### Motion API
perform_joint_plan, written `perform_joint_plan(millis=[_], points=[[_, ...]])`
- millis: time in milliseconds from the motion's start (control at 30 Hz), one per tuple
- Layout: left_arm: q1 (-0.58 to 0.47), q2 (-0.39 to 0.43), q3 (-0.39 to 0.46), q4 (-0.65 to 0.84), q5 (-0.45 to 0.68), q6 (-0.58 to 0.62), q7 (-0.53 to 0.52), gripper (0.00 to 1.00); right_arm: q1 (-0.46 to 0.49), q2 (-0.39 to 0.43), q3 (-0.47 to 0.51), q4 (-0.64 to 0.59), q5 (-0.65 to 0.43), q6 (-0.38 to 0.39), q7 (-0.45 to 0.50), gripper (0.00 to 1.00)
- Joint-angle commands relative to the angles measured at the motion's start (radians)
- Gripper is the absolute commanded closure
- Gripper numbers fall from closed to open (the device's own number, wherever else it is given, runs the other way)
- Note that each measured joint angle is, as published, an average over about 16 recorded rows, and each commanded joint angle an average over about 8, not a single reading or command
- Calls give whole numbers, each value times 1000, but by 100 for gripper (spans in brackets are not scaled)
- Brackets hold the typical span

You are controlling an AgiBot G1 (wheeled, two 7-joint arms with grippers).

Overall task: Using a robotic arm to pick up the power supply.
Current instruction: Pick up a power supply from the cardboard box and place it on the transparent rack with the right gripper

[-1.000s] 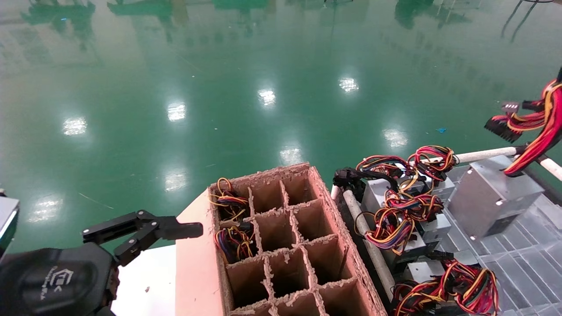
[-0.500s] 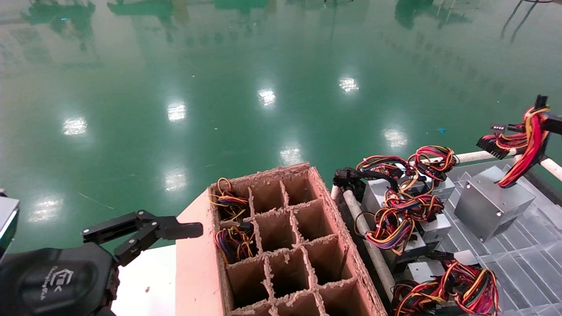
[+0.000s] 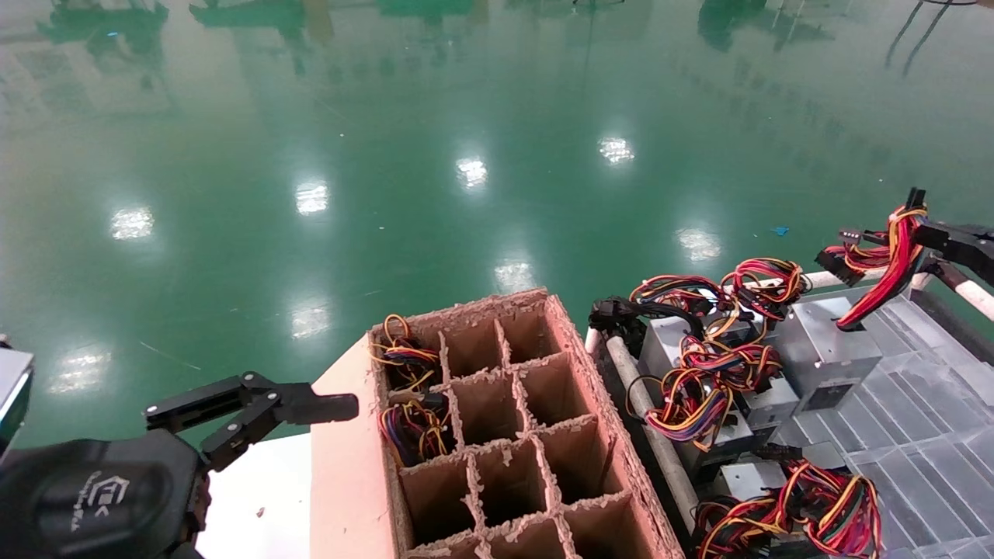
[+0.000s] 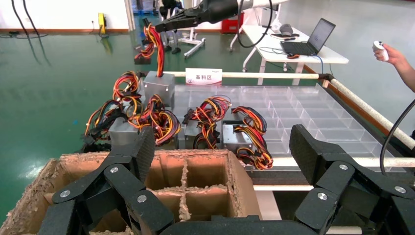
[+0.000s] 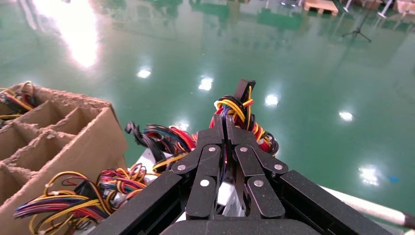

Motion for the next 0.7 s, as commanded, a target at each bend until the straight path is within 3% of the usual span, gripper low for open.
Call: perform_joint_plan(millis=[33,700], points=[[0,0,0,0,0,0,0,7,-2,-8,2,-16,2,6,-4,100],[0,0,1,0,0,0,0,7,-63,-92,18,-72,25,93,-15,100]])
